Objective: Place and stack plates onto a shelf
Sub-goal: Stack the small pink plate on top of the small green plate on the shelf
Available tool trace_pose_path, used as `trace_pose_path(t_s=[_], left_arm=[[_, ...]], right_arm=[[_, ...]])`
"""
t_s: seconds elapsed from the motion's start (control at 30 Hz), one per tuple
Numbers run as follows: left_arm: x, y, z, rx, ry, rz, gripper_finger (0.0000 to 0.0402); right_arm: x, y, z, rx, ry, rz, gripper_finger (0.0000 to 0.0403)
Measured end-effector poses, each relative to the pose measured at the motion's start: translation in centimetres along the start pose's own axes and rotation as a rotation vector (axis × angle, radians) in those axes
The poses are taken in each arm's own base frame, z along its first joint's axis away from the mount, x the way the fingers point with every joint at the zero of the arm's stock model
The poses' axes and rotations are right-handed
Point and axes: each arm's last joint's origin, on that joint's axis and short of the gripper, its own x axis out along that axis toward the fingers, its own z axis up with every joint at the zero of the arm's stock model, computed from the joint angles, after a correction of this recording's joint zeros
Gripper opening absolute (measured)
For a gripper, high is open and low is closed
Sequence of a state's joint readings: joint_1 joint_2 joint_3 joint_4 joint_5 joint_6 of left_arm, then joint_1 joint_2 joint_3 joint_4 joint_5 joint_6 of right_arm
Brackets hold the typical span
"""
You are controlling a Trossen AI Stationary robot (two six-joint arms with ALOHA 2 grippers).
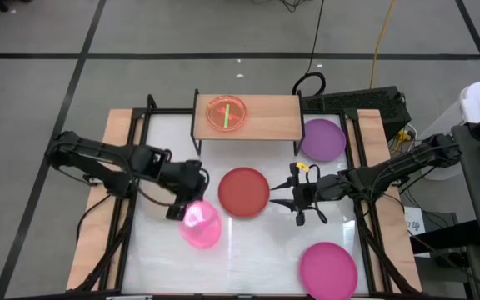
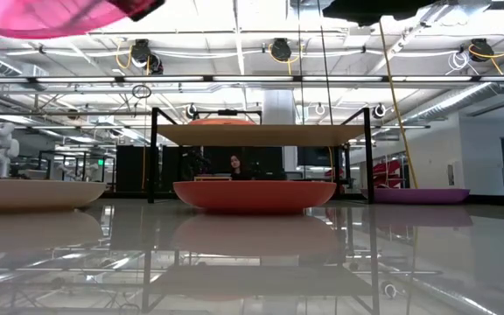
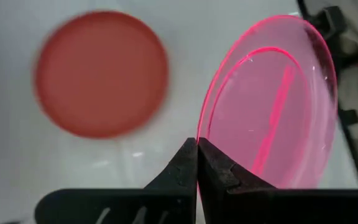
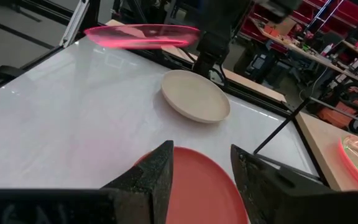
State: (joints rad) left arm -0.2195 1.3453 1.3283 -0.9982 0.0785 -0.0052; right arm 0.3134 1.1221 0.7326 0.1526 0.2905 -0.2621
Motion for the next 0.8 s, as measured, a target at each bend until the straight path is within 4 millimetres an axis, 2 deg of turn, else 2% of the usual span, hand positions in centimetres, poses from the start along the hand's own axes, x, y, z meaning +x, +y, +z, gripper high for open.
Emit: trace_pose_path(t_s=[0.13,0.3,0.53,0.67,0.8], left_arm=[[-0.4,2.2,0.1,0.064,-0.007,0.122,0.0001],[-1.0,6.0,0.1,0.097,-0.013,0.319,0.0001],[-3.1,10.8,2.6,-0.024,-0.378,0.535,0.0001],[-4.8,13.8,2.5,-0.203,-0.501,0.717,0.0001],[-5.6,16.9,0.7,-0.444,-0.49,0.807,0.0001]], right_arm=[[0.0,0.1,-0.2,-0.006,-0.001,0.0,0.0141],[0.1,0.2,-0.8,-0.003,-0.026,-0.007,0.0141],[0.1,0.5,-2.0,-0.046,-0.09,-0.029,0.0141],[0.1,0.6,-2.2,-0.048,-0.108,-0.034,0.0141],[0.1,0.6,-2.2,-0.049,-0.108,-0.034,0.0141]])
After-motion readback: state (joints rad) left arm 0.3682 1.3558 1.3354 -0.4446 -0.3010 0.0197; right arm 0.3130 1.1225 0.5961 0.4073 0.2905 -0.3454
